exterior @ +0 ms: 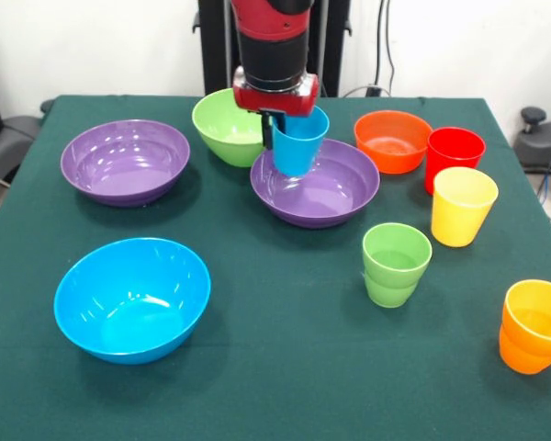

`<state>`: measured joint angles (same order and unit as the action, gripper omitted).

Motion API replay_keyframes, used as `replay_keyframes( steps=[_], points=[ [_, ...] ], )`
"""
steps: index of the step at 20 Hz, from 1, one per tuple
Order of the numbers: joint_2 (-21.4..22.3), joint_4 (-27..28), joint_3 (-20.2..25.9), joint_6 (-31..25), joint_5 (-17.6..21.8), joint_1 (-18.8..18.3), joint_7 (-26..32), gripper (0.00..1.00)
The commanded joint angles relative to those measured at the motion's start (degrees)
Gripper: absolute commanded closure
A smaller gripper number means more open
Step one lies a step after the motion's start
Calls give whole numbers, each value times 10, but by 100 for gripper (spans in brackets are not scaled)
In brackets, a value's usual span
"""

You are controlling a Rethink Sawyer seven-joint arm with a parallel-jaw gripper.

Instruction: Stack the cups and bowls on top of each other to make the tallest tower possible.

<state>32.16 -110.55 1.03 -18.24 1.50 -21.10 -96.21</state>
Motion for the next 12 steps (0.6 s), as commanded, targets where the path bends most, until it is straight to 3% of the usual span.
replay_keyframes(
  steps=[1,12],
  points=[
    [-38,-36,50,67,-3,23,-106,100],
    [-90,-8,54,106,-11,31,-103,100]
  ],
)
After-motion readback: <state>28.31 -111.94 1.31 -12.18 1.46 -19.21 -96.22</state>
